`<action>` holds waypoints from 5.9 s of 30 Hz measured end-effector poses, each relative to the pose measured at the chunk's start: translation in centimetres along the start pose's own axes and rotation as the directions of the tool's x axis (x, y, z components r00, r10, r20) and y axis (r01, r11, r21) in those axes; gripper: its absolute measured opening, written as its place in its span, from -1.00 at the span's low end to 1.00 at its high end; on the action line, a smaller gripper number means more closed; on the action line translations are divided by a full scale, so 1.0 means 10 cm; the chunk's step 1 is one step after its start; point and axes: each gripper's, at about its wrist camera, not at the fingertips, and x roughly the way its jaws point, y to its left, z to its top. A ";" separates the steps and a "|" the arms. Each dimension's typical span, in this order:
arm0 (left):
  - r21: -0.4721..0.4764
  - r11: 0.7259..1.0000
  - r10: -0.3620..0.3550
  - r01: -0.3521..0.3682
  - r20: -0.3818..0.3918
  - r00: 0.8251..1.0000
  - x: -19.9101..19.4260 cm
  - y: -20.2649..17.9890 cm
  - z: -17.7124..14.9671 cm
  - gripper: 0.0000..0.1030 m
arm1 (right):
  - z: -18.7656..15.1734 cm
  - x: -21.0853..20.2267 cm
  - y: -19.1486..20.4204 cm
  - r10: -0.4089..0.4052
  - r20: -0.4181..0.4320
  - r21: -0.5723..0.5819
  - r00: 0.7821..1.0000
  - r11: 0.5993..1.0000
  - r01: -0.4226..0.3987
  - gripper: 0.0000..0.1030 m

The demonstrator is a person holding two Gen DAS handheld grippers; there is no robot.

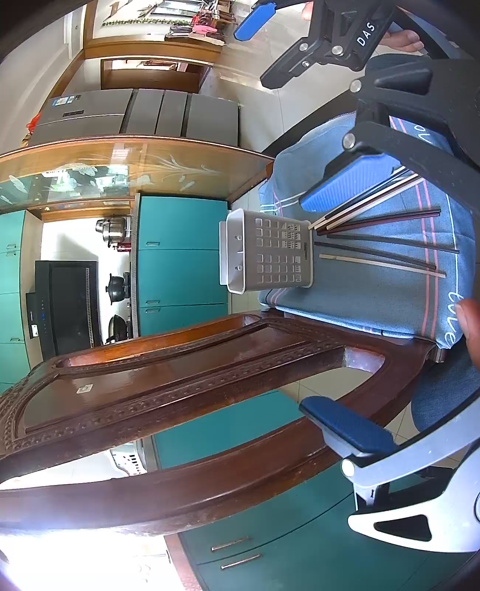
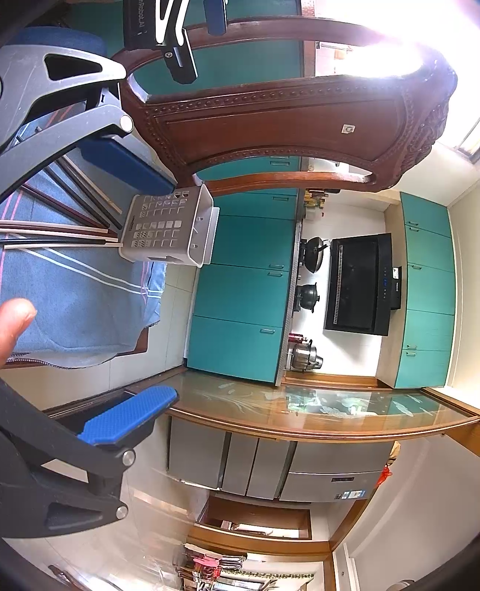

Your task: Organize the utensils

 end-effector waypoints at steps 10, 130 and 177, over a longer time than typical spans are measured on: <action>0.005 1.000 0.003 -0.003 -0.001 1.000 0.01 -0.02 -0.02 0.93 | -0.01 0.00 0.01 -0.002 0.000 0.001 1.000 1.000 0.002 0.95; 0.080 0.993 -0.071 0.090 -0.217 0.974 0.96 -0.43 -0.24 0.75 | -0.35 0.81 -0.44 -0.049 -0.310 0.039 0.950 0.997 0.064 0.67; 0.021 0.975 -0.157 0.221 -0.638 0.754 3.16 -0.94 -0.51 -0.48 | -1.09 2.76 0.11 0.231 -0.751 0.093 0.618 0.964 -0.248 -0.61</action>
